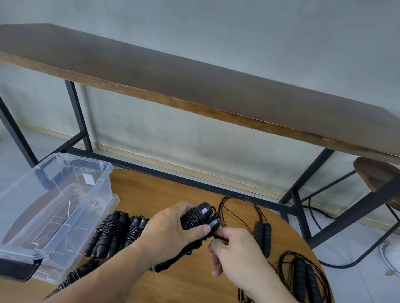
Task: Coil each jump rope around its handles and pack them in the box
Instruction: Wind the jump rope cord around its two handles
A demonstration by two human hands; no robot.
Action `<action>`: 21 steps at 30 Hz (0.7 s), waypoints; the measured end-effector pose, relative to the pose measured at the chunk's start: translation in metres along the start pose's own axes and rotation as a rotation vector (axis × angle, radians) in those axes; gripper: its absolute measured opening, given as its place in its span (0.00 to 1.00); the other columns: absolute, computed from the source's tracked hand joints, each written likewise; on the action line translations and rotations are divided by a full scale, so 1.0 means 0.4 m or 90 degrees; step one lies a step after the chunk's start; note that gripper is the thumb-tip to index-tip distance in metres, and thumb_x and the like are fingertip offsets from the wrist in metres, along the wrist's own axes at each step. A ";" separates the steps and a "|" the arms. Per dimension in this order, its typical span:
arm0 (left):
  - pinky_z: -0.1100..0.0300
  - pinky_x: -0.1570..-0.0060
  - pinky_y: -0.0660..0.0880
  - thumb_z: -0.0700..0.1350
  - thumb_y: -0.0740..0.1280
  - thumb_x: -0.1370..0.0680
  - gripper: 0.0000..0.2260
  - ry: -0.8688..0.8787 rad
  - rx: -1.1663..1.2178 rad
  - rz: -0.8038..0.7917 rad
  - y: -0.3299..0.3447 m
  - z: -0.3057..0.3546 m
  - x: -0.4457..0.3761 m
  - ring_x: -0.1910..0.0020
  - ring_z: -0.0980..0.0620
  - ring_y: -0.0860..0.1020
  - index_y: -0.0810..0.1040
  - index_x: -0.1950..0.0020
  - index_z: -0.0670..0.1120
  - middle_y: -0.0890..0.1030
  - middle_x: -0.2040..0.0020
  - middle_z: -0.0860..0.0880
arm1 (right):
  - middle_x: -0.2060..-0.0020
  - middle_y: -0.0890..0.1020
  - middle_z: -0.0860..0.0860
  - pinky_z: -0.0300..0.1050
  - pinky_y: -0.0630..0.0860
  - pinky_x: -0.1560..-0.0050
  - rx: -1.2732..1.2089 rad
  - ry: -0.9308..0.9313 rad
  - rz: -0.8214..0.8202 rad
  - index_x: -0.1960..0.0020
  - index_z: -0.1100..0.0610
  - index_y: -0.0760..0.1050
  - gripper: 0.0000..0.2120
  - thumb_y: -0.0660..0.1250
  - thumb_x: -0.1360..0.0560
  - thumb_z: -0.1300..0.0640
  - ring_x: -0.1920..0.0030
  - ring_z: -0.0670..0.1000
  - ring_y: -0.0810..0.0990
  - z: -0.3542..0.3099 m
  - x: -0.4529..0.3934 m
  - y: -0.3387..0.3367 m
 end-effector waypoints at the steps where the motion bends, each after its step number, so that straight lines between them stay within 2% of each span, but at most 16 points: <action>1: 0.62 0.61 0.79 0.63 0.71 0.28 0.16 -0.002 -0.005 -0.001 0.001 -0.001 0.001 0.63 0.62 0.80 0.74 0.47 0.58 0.82 0.58 0.58 | 0.68 0.82 0.49 0.35 0.77 0.68 0.006 -0.009 0.017 0.50 0.51 0.75 0.07 0.60 0.19 0.59 0.74 0.44 0.79 -0.004 0.004 -0.001; 3: 0.59 0.58 0.80 0.62 0.72 0.28 0.16 -0.014 0.010 -0.004 0.003 -0.003 0.002 0.62 0.61 0.81 0.72 0.47 0.57 0.83 0.57 0.57 | 0.67 0.83 0.48 0.33 0.77 0.67 0.019 -0.023 0.057 0.46 0.46 0.71 0.09 0.63 0.20 0.59 0.72 0.43 0.81 -0.011 0.013 -0.003; 7: 0.56 0.60 0.82 0.55 0.75 0.28 0.17 -0.047 0.126 -0.013 0.003 -0.006 0.005 0.63 0.56 0.83 0.73 0.47 0.51 0.83 0.56 0.53 | 0.61 0.82 0.43 0.30 0.77 0.62 0.123 -0.084 0.128 0.38 0.47 0.76 0.16 0.69 0.25 0.56 0.61 0.42 0.82 -0.023 0.026 -0.007; 10: 0.56 0.62 0.82 0.54 0.76 0.28 0.17 -0.062 0.142 0.003 0.004 -0.011 0.009 0.65 0.55 0.83 0.72 0.48 0.49 0.83 0.59 0.52 | 0.59 0.81 0.39 0.26 0.75 0.58 0.159 -0.135 0.161 0.38 0.47 0.77 0.15 0.69 0.24 0.55 0.58 0.38 0.80 -0.035 0.030 0.000; 14: 0.53 0.63 0.82 0.53 0.76 0.28 0.16 -0.074 0.162 0.011 0.012 -0.027 0.018 0.66 0.53 0.82 0.72 0.49 0.48 0.82 0.61 0.51 | 0.60 0.81 0.40 0.35 0.80 0.55 0.146 -0.195 0.184 0.41 0.47 0.81 0.11 0.66 0.21 0.54 0.59 0.40 0.82 -0.052 0.027 0.006; 16: 0.52 0.63 0.82 0.54 0.76 0.28 0.17 -0.073 0.166 0.017 0.010 -0.035 0.022 0.64 0.51 0.82 0.73 0.49 0.49 0.83 0.59 0.50 | 0.57 0.79 0.39 0.33 0.76 0.55 0.164 -0.214 0.204 0.40 0.44 0.81 0.12 0.66 0.21 0.52 0.57 0.40 0.78 -0.051 0.022 -0.005; 18: 0.54 0.63 0.81 0.55 0.76 0.29 0.17 -0.075 0.171 0.028 0.005 -0.040 0.025 0.63 0.51 0.83 0.73 0.49 0.50 0.83 0.57 0.49 | 0.54 0.77 0.39 0.31 0.72 0.57 0.132 -0.202 0.212 0.42 0.42 0.81 0.11 0.68 0.22 0.52 0.56 0.40 0.76 -0.042 0.014 -0.019; 21: 0.59 0.65 0.80 0.56 0.76 0.29 0.18 -0.073 0.163 0.045 0.001 -0.039 0.025 0.63 0.53 0.82 0.72 0.48 0.51 0.83 0.57 0.51 | 0.57 0.84 0.43 0.32 0.76 0.61 -0.046 -0.153 0.183 0.49 0.43 0.83 0.10 0.70 0.24 0.57 0.61 0.41 0.81 -0.021 -0.005 -0.037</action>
Point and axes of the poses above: each hand's wrist, its own x-axis away from the middle knuckle, its own y-axis out of the palm, z = x × y, the point moved 6 cm from there along -x, towards the middle knuckle
